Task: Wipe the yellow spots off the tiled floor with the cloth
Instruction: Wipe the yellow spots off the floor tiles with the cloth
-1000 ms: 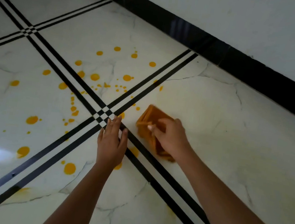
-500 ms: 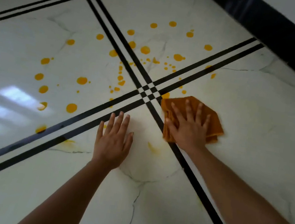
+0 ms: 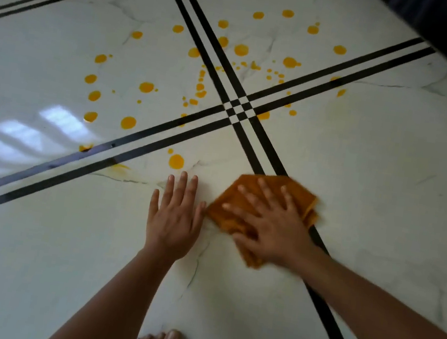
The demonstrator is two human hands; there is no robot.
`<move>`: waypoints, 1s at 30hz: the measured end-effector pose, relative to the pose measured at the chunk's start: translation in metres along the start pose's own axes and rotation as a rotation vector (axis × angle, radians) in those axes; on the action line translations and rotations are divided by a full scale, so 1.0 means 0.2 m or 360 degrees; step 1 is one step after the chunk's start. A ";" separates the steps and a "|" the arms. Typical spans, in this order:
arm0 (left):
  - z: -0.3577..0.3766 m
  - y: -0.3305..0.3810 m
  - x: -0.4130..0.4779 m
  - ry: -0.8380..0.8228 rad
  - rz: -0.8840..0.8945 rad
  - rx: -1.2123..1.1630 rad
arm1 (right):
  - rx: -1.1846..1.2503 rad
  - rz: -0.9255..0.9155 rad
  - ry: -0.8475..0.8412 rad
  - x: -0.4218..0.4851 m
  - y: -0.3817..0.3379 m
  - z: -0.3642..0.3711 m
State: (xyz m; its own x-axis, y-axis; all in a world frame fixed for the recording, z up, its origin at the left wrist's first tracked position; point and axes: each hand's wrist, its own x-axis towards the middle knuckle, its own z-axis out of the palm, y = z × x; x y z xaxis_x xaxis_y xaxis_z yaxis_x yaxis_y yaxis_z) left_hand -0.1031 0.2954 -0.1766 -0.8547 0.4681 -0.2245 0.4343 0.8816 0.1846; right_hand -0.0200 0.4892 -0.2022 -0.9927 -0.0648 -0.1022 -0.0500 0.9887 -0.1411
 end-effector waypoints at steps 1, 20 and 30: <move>0.02 0.03 -0.04 -0.0018 0.0019 0.0014 | -0.0040 0.0117 -0.0010 0.00 0.11 -0.02; 0.18 0.34 -0.53 -0.0080 0.0080 0.0060 | 0.0014 0.0371 0.0162 -0.77 0.15 0.07; 0.29 0.80 -0.32 -0.0112 0.0516 0.0006 | 0.0003 0.0939 0.0113 -1.01 0.58 0.02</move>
State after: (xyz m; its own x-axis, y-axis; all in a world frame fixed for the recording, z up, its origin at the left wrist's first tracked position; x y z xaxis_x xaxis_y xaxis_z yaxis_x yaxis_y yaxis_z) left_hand 0.0370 0.4102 -0.1881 -0.6499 0.7274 -0.2204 0.6819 0.6861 0.2536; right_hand 0.1759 0.6167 -0.2019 -0.8574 0.5052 -0.0980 0.5129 0.8545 -0.0822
